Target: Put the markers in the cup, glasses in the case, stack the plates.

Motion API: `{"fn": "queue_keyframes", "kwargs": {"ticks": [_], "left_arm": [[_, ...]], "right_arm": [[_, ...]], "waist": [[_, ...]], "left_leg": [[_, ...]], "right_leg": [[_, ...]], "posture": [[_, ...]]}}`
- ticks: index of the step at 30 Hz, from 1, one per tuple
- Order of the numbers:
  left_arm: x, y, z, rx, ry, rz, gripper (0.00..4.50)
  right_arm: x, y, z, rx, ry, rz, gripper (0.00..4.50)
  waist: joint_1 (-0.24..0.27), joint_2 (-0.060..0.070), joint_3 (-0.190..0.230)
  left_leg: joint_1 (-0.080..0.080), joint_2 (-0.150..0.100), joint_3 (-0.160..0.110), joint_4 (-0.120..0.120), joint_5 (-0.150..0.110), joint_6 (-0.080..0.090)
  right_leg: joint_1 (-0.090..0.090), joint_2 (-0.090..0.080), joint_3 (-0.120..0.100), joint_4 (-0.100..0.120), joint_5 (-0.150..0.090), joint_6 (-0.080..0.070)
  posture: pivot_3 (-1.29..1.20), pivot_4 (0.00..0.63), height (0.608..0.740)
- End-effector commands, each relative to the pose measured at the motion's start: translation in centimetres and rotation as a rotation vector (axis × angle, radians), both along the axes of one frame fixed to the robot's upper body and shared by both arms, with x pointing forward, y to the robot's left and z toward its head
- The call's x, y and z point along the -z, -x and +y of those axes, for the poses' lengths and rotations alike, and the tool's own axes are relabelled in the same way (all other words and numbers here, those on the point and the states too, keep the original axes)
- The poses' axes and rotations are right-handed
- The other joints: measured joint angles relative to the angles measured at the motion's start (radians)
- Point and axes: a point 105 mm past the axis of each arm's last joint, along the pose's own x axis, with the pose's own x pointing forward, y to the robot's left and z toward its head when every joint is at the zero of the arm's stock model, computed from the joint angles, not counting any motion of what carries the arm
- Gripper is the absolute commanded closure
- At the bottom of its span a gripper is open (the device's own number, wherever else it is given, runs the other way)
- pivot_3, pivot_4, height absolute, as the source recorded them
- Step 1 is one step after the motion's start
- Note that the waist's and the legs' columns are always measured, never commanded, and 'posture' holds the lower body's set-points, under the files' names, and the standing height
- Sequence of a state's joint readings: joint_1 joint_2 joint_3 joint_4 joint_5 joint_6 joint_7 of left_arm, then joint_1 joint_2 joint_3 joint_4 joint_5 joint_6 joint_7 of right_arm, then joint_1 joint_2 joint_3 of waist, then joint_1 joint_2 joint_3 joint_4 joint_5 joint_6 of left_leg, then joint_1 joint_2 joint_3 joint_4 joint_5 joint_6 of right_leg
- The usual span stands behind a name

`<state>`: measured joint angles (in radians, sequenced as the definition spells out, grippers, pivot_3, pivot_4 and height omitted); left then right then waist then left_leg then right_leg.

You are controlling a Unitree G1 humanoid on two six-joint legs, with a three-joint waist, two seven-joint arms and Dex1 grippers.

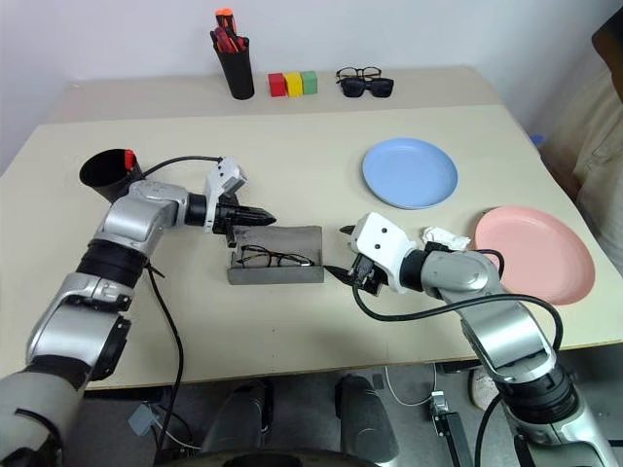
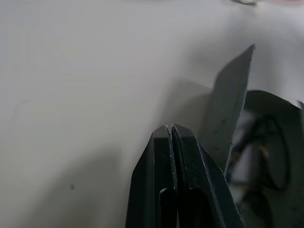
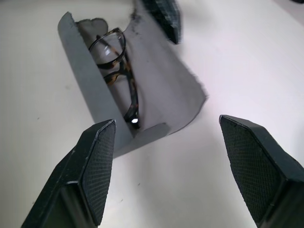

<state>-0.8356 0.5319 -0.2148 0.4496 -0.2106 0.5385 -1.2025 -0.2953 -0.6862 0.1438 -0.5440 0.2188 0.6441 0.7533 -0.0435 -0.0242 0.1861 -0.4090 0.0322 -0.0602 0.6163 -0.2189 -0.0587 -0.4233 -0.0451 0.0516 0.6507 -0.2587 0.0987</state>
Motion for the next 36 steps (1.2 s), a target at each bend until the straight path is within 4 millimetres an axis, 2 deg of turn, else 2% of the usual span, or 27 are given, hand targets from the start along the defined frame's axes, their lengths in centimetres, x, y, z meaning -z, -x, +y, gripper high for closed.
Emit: {"fn": "queue_keyframes", "kwargs": {"ticks": [1, 5, 10, 12, 15, 19, 24, 27, 32, 33, 36], "left_arm": [[-0.8, 1.2, 0.2, 0.026, 0.026, -0.014, 4.47], [-0.9, 3.6, 0.7, 0.056, 0.025, -0.031, 4.47], [-0.2, 6.2, 1.4, 0.085, -0.017, -0.049, 4.47], [-0.3, 6.4, 1.6, 0.072, -0.011, -0.09, 4.47], [-1.1, 6.1, 1.6, 0.032, 0.038, -0.137, 4.47], [-4.0, 6.1, 1.8, -0.064, 0.199, -0.24, 4.47], [-3.8, 7.2, 2.2, -0.13, 0.22, -0.24, 4.47], [-3.8, 7.8, 2.4, -0.156, 0.234, -0.241, 4.5], [-3.7, 8.7, 2.4, -0.177, 0.243, -0.231, 4.5], [-3.6, 8.8, 2.4, -0.179, 0.245, -0.23, 4.5], [-3.5, 8.9, 2.2, -0.184, 0.253, -0.223, 4.5]], "right_arm": [[-1.1, -0.3, 0.2, -0.008, -0.013, -0.052, 0.97], [-0.9, -1.2, -0.4, 0.033, -0.003, -0.053, 0.97], [-0.7, -3.7, -2.2, 0.173, 0.036, -0.065, 0.97], [-0.6, -5.7, -3.7, 0.289, 0.064, -0.075, 0.97], [-0.4, -7.4, -5.1, 0.377, 0.115, -0.103, 0.97], [1.0, -10.1, -7.8, 0.498, 0.279, -0.168, 0.97], [2.1, -12.1, -8.6, 0.547, 0.302, -0.181, 0.97], [2.2, -12.7, -8.8, 0.555, 0.321, -0.208, 1.73], [1.8, -12.9, -8.7, 0.548, 0.317, -0.242, 4.34], [1.6, -12.9, -8.8, 0.547, 0.322, -0.26, 4.47], [0.4, -12.6, -8.8, 0.532, 0.343, -0.343, 4.47]], "waist": [[0.001, 0.0, 0.0], [0.0, 0.0, 0.0], [0.001, 0.0, 0.0], [0.001, 0.0, 0.0], [0.003, 0.0, 0.0], [0.003, 0.0, 0.0], [-0.005, 0.0, 0.0], [-0.001, 0.0, 0.0], [0.002, 0.0, 0.0], [0.002, 0.0, 0.0], [0.0, 0.0, 0.0]], "left_leg": [[0.0, 0.0, 0.0, 0.0, 0.0, 0.0], [0.0, 0.0, 0.0, 0.0, 0.0, 0.0], [0.0, 0.0, 0.0, 0.001, 0.0, 0.0], [0.0, 0.0, 0.0, 0.001, 0.0, 0.0], [0.0, 0.0, 0.0, 0.001, 0.0, 0.0], [0.0, 0.0, 0.001, 0.001, 0.0, 0.0], [0.002, 0.0, 0.001, 0.0, 0.0, 0.0], [0.001, 0.0, 0.001, 0.001, 0.0, 0.0], [0.001, 0.0, 0.001, 0.001, 0.0, 0.0], [0.001, 0.0, 0.001, 0.001, 0.0, 0.0], [0.001, 0.0, 0.001, 0.001, 0.0, 0.0]], "right_leg": [[0.0, 0.0, 0.0, 0.0, 0.0, 0.0], [0.0, 0.0, 0.0, 0.0, 0.0, 0.0], [0.0, -0.001, 0.0, 0.001, 0.0, 0.0], [0.0, -0.001, 0.0, 0.001, 0.0, 0.0], [0.0, -0.001, 0.0, 0.001, 0.0, 0.0], [0.0, -0.001, 0.0, 0.0, 0.0, 0.0], [0.0, -0.001, 0.001, 0.001, 0.0, 0.0], [0.0, -0.001, 0.001, 0.002, 0.0, 0.0], [0.0, -0.001, 0.001, 0.002, 0.0, 0.0], [0.0, -0.001, 0.001, 0.001, 0.0, 0.0], [0.0, -0.001, 0.001, 0.002, 0.0, 0.0]], "posture": [[0.0, 0.15, 0.74], [0.0, 0.15, 0.74], [0.0, 0.15, 0.74], [0.0, 0.15, 0.74], [0.0, 0.15, 0.74], [0.0, 0.15, 0.74], [0.0, 0.15, 0.74], [0.0, 0.15, 0.74], [0.0, 0.15, 0.74], [0.0, 0.15, 0.74], [0.0, 0.15, 0.74]]}}
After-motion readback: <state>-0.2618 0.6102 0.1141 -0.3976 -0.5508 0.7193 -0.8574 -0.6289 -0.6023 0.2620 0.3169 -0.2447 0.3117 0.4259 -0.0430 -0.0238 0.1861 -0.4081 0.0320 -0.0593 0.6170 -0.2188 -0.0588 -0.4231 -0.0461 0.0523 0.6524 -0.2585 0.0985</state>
